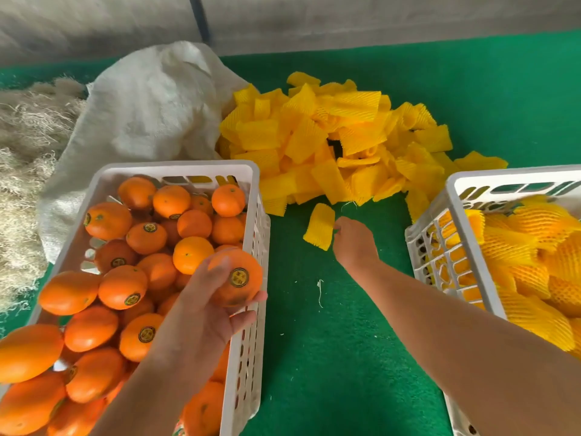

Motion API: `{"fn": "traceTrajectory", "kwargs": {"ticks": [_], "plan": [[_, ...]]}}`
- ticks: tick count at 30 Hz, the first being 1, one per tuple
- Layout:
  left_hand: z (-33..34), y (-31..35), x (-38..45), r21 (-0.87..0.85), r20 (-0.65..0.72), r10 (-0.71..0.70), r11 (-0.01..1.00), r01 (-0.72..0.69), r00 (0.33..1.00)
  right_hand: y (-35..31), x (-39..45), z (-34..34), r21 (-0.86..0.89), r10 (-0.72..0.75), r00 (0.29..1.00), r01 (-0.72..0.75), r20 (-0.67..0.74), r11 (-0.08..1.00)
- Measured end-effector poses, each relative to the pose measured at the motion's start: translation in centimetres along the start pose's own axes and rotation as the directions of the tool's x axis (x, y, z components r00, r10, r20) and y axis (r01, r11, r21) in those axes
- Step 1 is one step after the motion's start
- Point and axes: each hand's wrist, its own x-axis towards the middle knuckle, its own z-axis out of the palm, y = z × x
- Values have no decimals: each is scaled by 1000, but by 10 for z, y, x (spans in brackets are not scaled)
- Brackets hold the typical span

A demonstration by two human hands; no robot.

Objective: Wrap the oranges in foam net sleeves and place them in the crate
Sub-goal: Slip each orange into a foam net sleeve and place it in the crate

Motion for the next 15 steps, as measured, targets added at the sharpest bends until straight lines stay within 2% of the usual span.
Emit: {"fn": "traceTrajectory", "kwargs": {"ticks": [5, 11, 13, 15], "plan": [[38, -12, -2, 149, 47, -91, 985, 83, 995, 13, -19, -20, 5, -36, 991, 36, 126, 999], [48, -37, -5, 177, -61, -116, 976, 125, 991, -20, 19, -18, 65, -167, 946, 155, 279, 986], [46, -46, -7, 114, -103, -126, 984, 138, 987, -30, 26, -6, -42, -179, 947, 197, 266, 979], [47, -53, -10, 58, -113, -127, 989, 134, 985, -31, 27, 1, -164, -170, 976, 192, 137, 968]]}}
